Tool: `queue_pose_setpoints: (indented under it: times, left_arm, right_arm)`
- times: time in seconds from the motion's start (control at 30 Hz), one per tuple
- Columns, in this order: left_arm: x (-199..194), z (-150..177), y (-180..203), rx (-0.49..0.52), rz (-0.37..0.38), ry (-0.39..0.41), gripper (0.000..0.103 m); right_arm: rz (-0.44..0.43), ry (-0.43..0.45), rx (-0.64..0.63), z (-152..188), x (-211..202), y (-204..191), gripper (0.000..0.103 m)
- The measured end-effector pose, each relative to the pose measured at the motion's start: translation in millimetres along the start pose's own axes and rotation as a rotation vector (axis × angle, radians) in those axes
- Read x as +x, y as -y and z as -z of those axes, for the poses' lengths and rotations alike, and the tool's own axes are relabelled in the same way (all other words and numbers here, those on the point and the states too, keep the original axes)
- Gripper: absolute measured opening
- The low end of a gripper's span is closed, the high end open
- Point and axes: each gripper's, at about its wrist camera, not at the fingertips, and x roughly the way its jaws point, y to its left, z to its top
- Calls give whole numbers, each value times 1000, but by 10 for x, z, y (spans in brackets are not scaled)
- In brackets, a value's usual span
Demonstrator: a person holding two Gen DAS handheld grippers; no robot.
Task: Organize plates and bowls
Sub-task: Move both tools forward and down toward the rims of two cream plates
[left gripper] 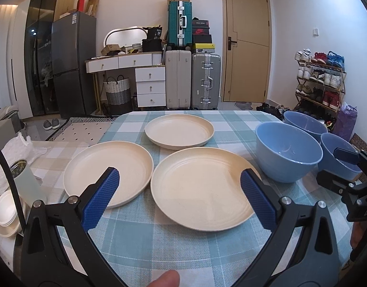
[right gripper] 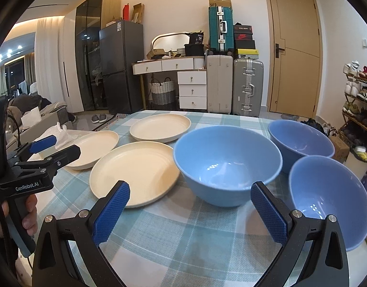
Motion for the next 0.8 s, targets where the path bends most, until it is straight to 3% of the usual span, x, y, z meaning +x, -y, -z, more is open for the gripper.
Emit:
queue_pose_setpoints:
  times: [0.8]
  left_arm:
    - [228,-703,-651,-80,-25,-108,101]
  right_arm:
    - [-63,-100,0,-1009,477,-348,103]
